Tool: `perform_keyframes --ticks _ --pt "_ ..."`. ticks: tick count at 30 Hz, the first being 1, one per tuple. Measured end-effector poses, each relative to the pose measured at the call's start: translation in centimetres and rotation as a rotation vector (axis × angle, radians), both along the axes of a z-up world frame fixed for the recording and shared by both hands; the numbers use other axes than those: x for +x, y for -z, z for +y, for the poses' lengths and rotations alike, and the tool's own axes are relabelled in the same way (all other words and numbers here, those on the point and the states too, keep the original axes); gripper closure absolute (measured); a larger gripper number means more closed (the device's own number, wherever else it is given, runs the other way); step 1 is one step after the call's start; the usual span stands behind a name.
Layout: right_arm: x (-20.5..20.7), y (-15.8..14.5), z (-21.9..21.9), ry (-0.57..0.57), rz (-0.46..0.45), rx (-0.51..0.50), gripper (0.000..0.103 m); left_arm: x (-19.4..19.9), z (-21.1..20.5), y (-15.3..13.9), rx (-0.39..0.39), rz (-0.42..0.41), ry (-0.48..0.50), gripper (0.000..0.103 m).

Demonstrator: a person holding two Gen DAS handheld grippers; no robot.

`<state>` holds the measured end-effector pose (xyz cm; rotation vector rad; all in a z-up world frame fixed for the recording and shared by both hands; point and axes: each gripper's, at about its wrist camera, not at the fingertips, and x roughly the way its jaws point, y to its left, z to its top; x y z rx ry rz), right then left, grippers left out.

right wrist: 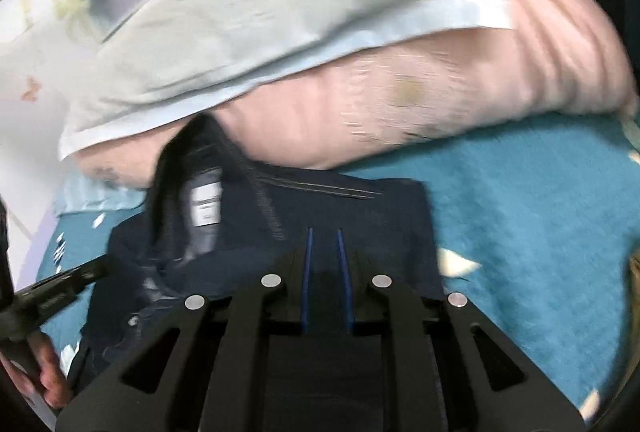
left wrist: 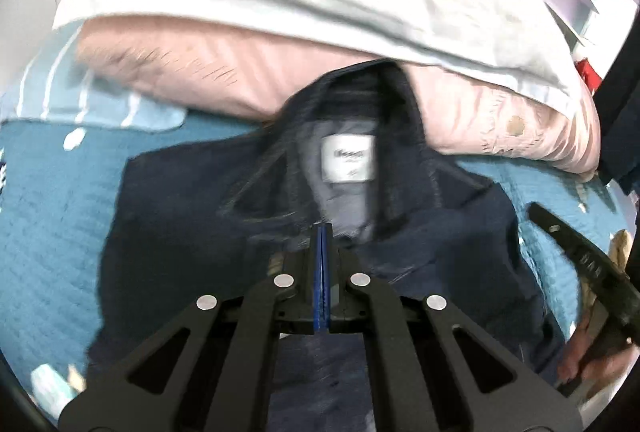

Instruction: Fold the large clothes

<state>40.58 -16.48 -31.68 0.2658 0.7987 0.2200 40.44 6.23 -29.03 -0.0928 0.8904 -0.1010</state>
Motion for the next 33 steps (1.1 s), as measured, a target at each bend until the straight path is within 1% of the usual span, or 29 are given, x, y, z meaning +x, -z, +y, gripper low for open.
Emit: perform_keyframes --ticks 1,2,3,5,6,7,8,9,10,11,12,14,15,16,18,19,21,22,23,24,25,27,29,30,33 --pt "0.1 0.2 1.0 -0.020 -0.001 -0.003 0.090 0.0 -1.4 0.1 0.029 -0.021 0.005 0.102" --pt "0.4 0.7 2.1 -0.058 0.001 -0.009 0.090 0.2 -2.4 0.3 0.027 -0.035 0.025 0.102" --pt "0.8 1.2 3.0 -0.091 0.000 -0.023 0.090 0.3 -3.5 1.0 -0.002 -0.043 0.058 0.102" --pt "1.3 2.4 4.3 -0.135 0.002 -0.071 0.089 0.6 -4.4 2.2 -0.016 -0.039 0.088 0.102" --pt "1.2 3.2 4.7 -0.148 0.015 -0.097 0.089 1.0 -5.0 3.2 0.002 -0.032 0.099 0.102" --pt "1.8 4.5 4.9 -0.159 0.050 -0.123 0.090 1.1 -5.5 3.9 0.021 -0.025 0.101 0.102" --pt "2.3 5.5 4.7 -0.163 0.081 -0.139 0.096 1.5 -5.7 5.1 0.048 -0.012 0.107 0.103" --pt "2.6 6.5 4.2 -0.172 0.103 -0.142 0.096 1.8 -5.6 6.0 0.063 -0.005 0.117 0.101" --pt "2.7 7.0 3.7 -0.191 0.108 -0.135 0.103 1.7 -5.3 6.8 0.063 -0.019 0.150 0.101" --pt "2.6 6.9 2.7 -0.214 0.105 -0.116 0.103 1.7 -4.9 6.9 0.051 -0.028 0.170 0.101" --pt "2.6 6.7 1.9 -0.200 0.105 -0.136 0.103 1.8 -4.6 6.7 0.050 -0.024 0.183 0.101" --pt "2.5 6.4 -0.6 -0.130 0.102 -0.198 0.103 1.5 -4.3 6.7 0.084 -0.039 0.208 0.101" --pt "2.5 6.6 -2.1 -0.091 0.120 -0.195 0.103 1.3 -4.2 6.7 0.096 -0.043 0.223 0.101" --pt "2.5 6.9 -4.2 -0.026 0.144 -0.176 0.103 1.0 -4.1 6.7 0.110 -0.050 0.223 0.101" --pt "2.4 7.6 -6.6 0.048 0.175 -0.159 0.103 0.5 -3.7 6.6 0.114 -0.062 0.192 0.101" --pt "2.2 7.9 -7.4 0.046 0.189 -0.123 0.103 0.4 -3.1 6.8 0.083 -0.064 0.177 0.101" --pt "2.0 7.3 -7.3 0.046 0.200 -0.137 0.103 0.8 -2.0 7.2 -0.015 -0.030 0.136 0.101" --pt "1.6 6.5 -7.1 0.037 0.190 -0.132 0.101 1.1 -1.8 7.3 -0.026 -0.015 0.121 0.101" --pt "1.2 5.7 -7.0 0.030 0.175 -0.119 0.100 1.1 -2.0 6.9 -0.012 -0.002 0.114 0.101" --pt "0.5 4.6 -6.8 0.025 0.151 -0.110 0.100 0.7 -2.3 6.3 0.014 -0.008 0.112 0.101" --pt "-0.1 3.8 -6.6 0.024 0.134 -0.109 0.100 0.1 -2.4 5.5 0.031 -0.030 0.109 0.102" --pt "-1.7 2.0 -5.3 0.013 0.104 -0.096 0.099 -1.4 -2.4 3.5 0.026 -0.074 0.103 0.102" --pt "-3.4 0.7 -3.7 -0.011 0.103 -0.086 0.099 -3.1 -2.5 2.4 0.057 -0.099 0.104 0.102" --pt "-4.0 0.4 -3.3 -0.028 0.105 -0.082 0.099 -3.9 -2.4 2.0 0.054 -0.101 0.112 0.102" --pt "-5.6 0.4 -0.7 -0.072 0.128 -0.055 0.099 -5.7 -2.9 2.2 0.041 -0.066 0.118 0.102"
